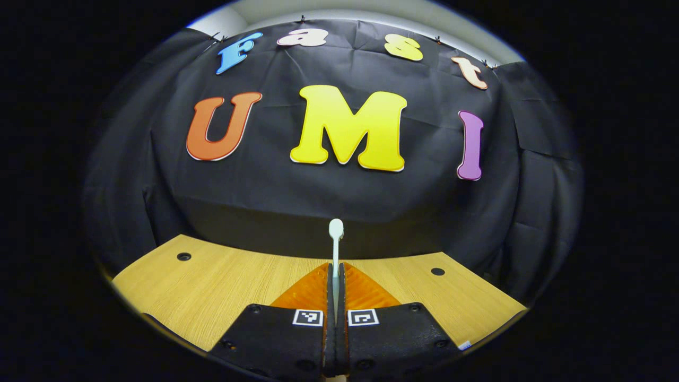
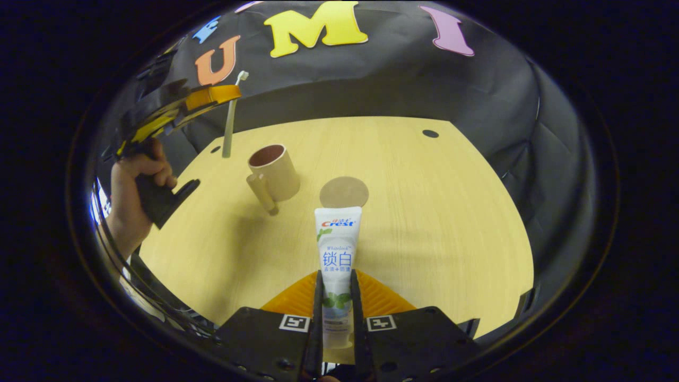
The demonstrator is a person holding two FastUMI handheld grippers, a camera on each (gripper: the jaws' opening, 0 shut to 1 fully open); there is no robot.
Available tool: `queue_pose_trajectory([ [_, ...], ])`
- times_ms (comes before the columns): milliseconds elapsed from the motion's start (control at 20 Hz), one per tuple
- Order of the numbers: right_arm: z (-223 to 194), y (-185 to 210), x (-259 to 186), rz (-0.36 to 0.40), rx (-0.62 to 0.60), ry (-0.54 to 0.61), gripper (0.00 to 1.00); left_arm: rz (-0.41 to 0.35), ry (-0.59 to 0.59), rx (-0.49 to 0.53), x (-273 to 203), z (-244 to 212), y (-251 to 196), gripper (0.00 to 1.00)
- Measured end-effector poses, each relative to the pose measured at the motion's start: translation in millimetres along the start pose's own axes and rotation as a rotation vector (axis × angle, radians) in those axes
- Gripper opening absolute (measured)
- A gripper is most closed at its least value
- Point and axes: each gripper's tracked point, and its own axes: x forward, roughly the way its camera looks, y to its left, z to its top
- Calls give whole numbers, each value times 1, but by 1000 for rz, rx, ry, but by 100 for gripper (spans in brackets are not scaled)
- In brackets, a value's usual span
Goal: Put the toothbrush and toothpaste on the desktop into the cup, then pick up the cup and place it on the coaster on the desktop.
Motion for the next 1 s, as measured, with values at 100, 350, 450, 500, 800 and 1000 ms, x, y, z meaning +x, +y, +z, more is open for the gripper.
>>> queue_pose_trajectory([
  [100, -4, -2, 1, 3, 27, 10, 24, -6, -63, -8, 17, 6, 0, 3],
  [350, -18, -2, 2, 26, 73, 40, 24, -42, -125, -77, 32, 8, -7, 2],
  [450, -22, 0, 5, 39, 67, 56, 24, -31, -105, -82, 41, -1, -5, 3],
  [500, -21, -1, 5, 39, 66, 54, 24, -30, -95, -84, 41, -5, -4, 3],
  [800, -23, -5, 6, 18, 62, 57, 24, -13, -63, -58, 40, -27, -2, 4],
  [1000, -28, -10, 14, -3, 58, 72, 24, -7, -62, -34, 33, -33, 2, 10],
])
